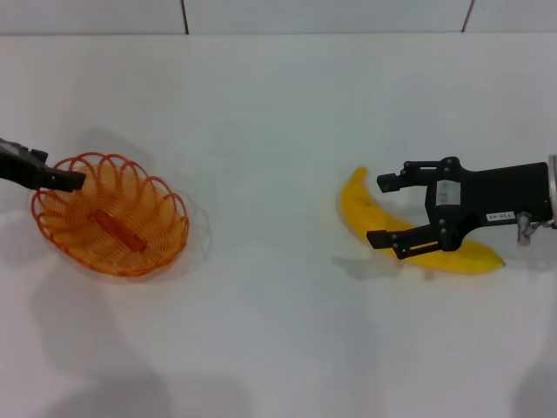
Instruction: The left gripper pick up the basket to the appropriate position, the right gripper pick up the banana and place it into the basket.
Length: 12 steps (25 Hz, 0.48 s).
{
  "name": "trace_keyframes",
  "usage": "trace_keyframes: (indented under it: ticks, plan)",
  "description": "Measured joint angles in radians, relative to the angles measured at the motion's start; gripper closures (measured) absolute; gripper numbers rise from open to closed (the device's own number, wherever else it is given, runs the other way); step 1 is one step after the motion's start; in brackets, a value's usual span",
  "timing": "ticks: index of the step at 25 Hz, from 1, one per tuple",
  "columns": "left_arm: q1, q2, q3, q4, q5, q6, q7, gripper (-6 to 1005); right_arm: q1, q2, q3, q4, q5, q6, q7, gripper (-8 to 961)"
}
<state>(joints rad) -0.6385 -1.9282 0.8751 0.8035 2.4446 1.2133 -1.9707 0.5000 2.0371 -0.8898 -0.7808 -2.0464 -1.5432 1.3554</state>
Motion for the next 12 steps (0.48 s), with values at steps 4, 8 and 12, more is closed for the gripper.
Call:
trace_keyframes:
  ticks: [4,8,12]
  plan:
    - [0.000,-0.010,0.025,0.000,0.002,-0.013,0.006,227,0.001,0.000,-0.002,0.000,0.000,0.000,0.005,62]
    - [0.000,-0.019,0.037,-0.005,0.011,-0.030,0.006,228,0.002,0.000,-0.002,0.000,0.000,0.000,0.005,62]
    - [-0.003,-0.022,0.037,-0.018,0.022,-0.039,0.006,229,0.003,0.000,-0.002,0.000,0.000,0.000,0.007,62]
